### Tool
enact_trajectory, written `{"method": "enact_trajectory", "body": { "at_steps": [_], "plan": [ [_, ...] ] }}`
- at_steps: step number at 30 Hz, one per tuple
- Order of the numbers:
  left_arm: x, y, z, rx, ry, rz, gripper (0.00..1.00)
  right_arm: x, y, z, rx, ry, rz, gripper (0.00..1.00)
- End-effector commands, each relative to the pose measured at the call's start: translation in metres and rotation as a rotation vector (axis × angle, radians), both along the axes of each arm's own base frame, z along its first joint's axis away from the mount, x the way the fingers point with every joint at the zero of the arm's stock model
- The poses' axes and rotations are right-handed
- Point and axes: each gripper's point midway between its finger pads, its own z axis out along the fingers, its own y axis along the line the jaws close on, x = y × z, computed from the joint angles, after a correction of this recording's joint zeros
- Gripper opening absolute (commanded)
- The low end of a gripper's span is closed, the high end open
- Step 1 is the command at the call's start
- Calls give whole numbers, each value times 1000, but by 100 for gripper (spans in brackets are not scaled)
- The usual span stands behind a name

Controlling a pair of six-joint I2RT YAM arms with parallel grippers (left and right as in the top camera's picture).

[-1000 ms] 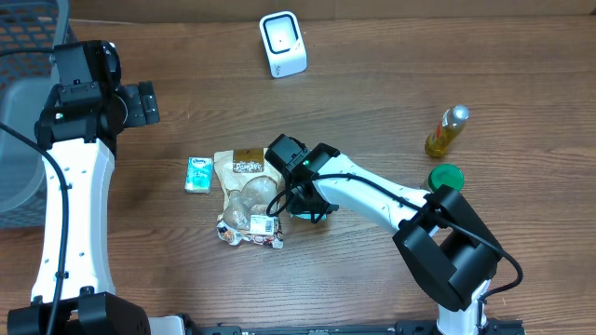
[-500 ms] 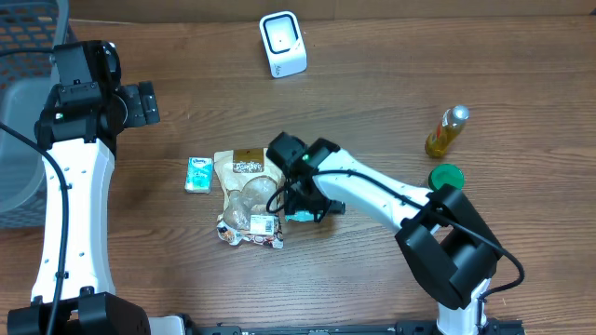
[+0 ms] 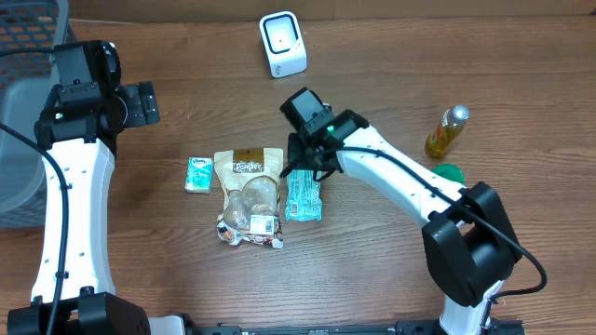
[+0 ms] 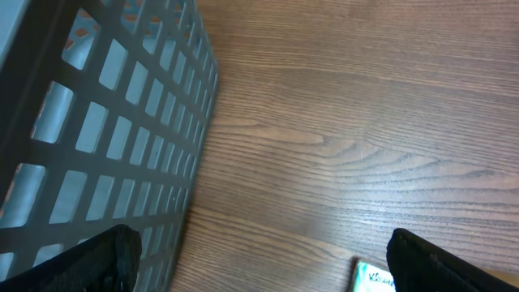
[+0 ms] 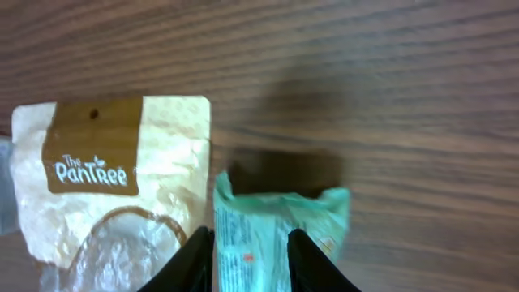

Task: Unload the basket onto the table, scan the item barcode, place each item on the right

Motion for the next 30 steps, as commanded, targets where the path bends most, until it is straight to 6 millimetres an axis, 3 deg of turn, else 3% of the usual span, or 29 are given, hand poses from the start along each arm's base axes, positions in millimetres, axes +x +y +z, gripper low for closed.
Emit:
{"method": "enact_trajectory", "body": {
  "at_steps": [1,8,17,22,30],
  "plan": [
    [1,-3,11,-2,-32,0,100,-7,-3,-16,-7,2,11,30],
    [1,-3,11,-3,-31,0,100,-15,-17,-42,-37,13,-1,33],
    [1,-3,11,-2,-32,0,99,-44,-65,-53,-187,160,-56,30],
    [1,-3,11,-2,-32,0,99,-62,-80,-44,-210,238,-68,32],
    [1,-3,11,-2,-32,0,100,-60,-66,-15,-108,201,-47,36]
  ]
}}
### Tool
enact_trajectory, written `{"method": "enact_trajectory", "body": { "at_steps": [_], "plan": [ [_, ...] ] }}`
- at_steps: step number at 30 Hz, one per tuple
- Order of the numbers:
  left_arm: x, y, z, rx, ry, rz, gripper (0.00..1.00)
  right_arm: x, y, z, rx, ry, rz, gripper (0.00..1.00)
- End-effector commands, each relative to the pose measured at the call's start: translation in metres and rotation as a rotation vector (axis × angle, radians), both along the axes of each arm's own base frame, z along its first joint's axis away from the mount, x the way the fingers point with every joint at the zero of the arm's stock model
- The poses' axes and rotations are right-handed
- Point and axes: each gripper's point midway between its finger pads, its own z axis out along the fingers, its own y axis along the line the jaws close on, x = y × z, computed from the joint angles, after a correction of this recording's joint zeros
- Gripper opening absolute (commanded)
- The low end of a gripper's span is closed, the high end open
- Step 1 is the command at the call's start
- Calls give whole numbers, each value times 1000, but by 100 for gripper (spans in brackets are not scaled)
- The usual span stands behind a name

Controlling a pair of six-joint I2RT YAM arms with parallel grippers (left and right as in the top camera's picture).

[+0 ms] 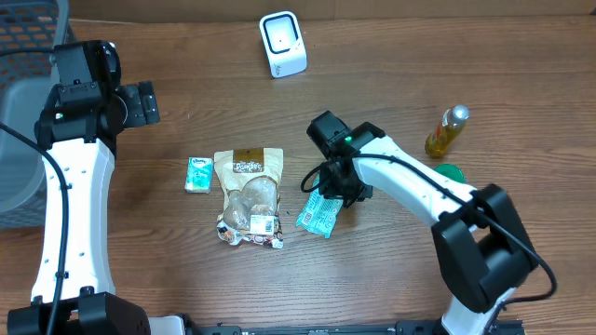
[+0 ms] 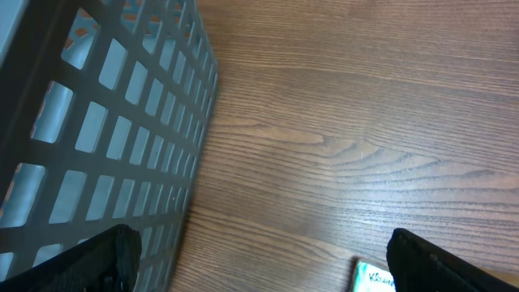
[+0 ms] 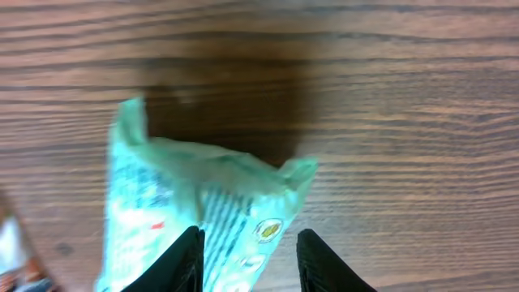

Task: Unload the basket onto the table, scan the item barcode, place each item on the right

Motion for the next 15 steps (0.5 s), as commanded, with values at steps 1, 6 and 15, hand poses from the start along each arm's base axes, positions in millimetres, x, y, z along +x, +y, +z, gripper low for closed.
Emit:
{"method": "enact_trajectory", "body": {
  "at_steps": [1,6,15],
  "plan": [
    [1,-3,11,-2,-32,0,99,6,9,20,64,-53,6,36],
    [1,-3,11,-3,-31,0,100,11,14,21,82,-78,9,40],
    [1,-3,11,-2,-32,0,100,-32,-14,-4,-16,76,-24,34]
  ]
}}
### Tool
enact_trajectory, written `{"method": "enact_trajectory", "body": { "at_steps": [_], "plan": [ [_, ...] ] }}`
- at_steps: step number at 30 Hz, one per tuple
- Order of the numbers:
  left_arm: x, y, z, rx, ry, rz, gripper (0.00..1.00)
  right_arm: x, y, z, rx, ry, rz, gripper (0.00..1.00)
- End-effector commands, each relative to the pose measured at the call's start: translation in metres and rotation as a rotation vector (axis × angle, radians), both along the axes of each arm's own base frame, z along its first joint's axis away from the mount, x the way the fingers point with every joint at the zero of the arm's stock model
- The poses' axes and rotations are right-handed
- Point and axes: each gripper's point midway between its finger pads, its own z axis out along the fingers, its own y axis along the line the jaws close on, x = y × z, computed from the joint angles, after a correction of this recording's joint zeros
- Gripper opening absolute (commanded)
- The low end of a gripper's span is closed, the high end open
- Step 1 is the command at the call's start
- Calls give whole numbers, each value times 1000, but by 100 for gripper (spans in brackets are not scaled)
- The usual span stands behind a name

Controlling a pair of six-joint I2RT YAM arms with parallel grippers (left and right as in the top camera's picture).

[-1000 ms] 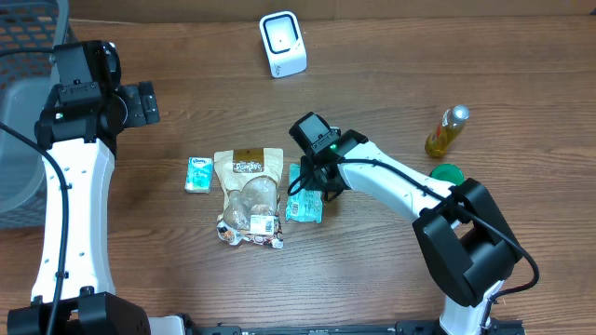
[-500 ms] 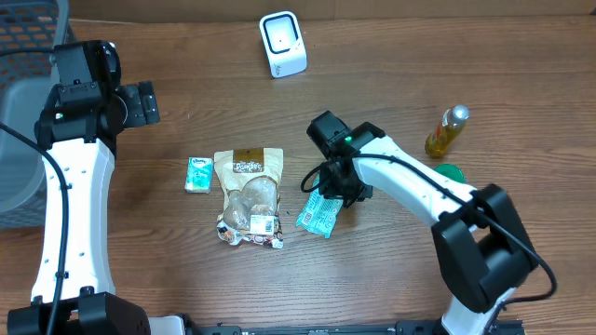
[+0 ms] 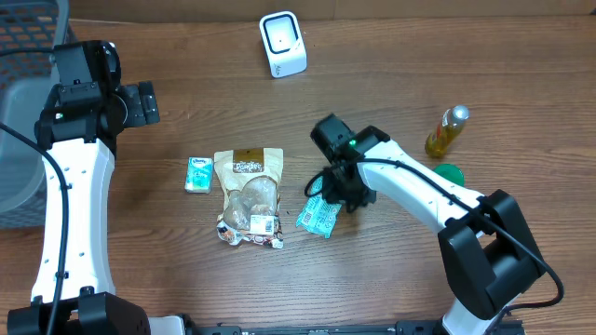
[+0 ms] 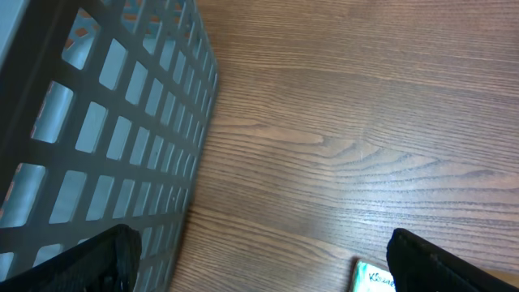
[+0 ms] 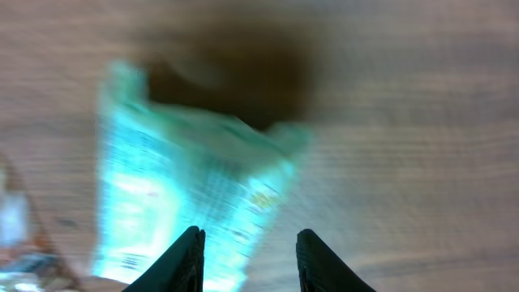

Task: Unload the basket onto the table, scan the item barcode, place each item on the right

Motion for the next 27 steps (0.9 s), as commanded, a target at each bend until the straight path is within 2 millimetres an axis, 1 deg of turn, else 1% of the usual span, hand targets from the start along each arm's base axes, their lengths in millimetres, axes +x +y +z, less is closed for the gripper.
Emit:
{"method": "enact_trajectory", "body": {
  "at_steps": [1,3,6,10,14,20,23,25,27],
  "plan": [
    [1,-3,11,-3,-31,0,100,-20,-7,-5,-6,53,-21,34],
    [1,-3,11,-3,-31,0,100,-31,-7,-10,8,95,-22,31],
    [1,-3,11,-2,-32,0,100,-44,-2,-16,46,148,-23,29],
    [1,-3,11,-2,-32,0,100,-53,15,-20,129,182,-10,29],
    [1,-3,11,-2,-32,0,100,-60,32,-17,195,199,16,30],
    [1,-3,11,-3,-31,0,99,-58,52,-17,239,157,66,31],
    [1,-3,11,-2,-32,0,99,-52,58,-17,260,129,74,31],
    [1,-3,11,-3,-31,0,99,-47,62,-16,277,107,77,34],
    [1,-3,11,-2,-32,0,100,-44,69,-14,312,101,83,34]
  ]
}}
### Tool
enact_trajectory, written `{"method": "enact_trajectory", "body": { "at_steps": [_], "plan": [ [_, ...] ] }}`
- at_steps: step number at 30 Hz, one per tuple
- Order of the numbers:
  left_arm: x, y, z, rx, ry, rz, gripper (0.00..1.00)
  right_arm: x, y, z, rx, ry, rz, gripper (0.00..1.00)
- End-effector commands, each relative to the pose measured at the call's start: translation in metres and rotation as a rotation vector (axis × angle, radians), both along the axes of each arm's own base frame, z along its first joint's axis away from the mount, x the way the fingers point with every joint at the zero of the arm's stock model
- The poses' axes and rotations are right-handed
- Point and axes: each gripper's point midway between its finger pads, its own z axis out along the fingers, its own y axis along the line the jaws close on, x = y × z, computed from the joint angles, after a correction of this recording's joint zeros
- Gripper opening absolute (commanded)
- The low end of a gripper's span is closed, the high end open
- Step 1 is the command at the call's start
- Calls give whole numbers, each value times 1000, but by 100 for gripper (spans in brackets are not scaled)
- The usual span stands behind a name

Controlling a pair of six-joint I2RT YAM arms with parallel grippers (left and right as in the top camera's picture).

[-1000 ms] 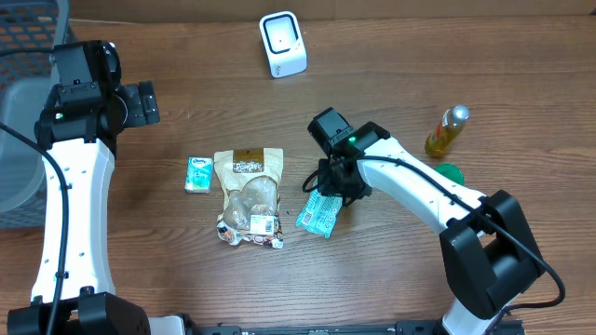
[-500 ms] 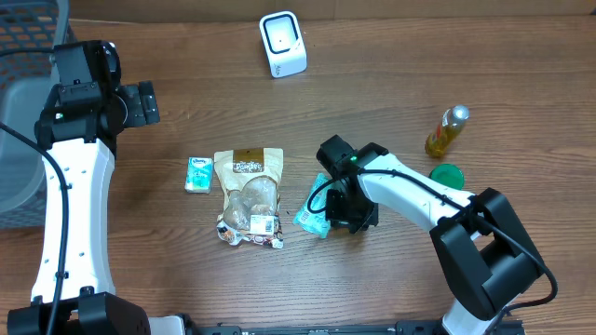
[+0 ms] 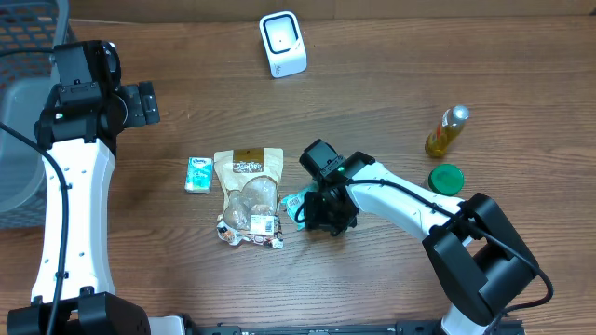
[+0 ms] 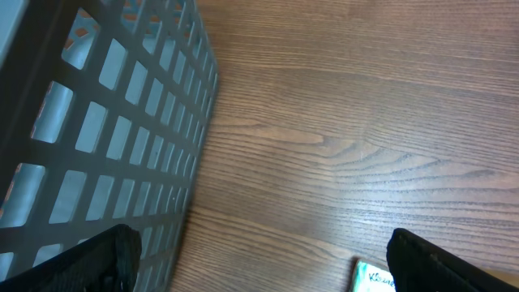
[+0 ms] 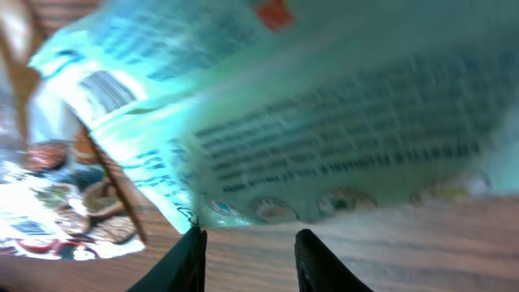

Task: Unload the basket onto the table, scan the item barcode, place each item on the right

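Observation:
A teal snack packet (image 5: 308, 105) fills the top of the right wrist view, its printed side and a barcode (image 5: 104, 88) facing the camera. My right gripper (image 5: 250, 235) is open, with bare wood between its fingertips and the packet just beyond them. From overhead, the right gripper (image 3: 321, 212) covers the packet, and only a teal corner (image 3: 292, 202) shows. The white scanner (image 3: 282, 44) stands at the table's far edge. My left gripper (image 4: 259, 276) is open above the table at the far left (image 3: 140, 102).
A Pantree snack bag (image 3: 249, 191) lies just left of the packet, with a small Kleenex pack (image 3: 198, 174) beyond it. A yellow bottle (image 3: 447, 130) and a green lid (image 3: 446, 177) are to the right. A grey mesh basket (image 4: 97, 122) stands at the left edge.
The right gripper was at the packet's upper right end and is now down and to the left, over it. The packet looms much larger in the wrist view. The left arm has not moved.
First the right fingers stood close around the top end of the packet, which lay straight beside the Pantree bag. Then the packet lay tilted and further right, with the fingers wider apart. Now the gripper is low over it, with the barcode side showing.

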Motion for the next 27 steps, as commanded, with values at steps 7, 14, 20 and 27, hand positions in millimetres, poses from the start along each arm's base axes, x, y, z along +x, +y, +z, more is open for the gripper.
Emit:
{"method": "enact_trajectory", "body": {
  "at_steps": [7,14,20,27],
  "plan": [
    [1,-3,11,-2,-32,0,100,-10,18,44,145,93,72,34],
    [1,-3,11,-2,-32,0,99,19,-7,79,82,-12,127,37],
    [1,-3,11,-2,-32,0,99,52,-47,73,-42,-94,41,100],
    [1,-3,11,-2,-32,0,100,57,-54,73,-47,-96,17,100]
  ]
}}
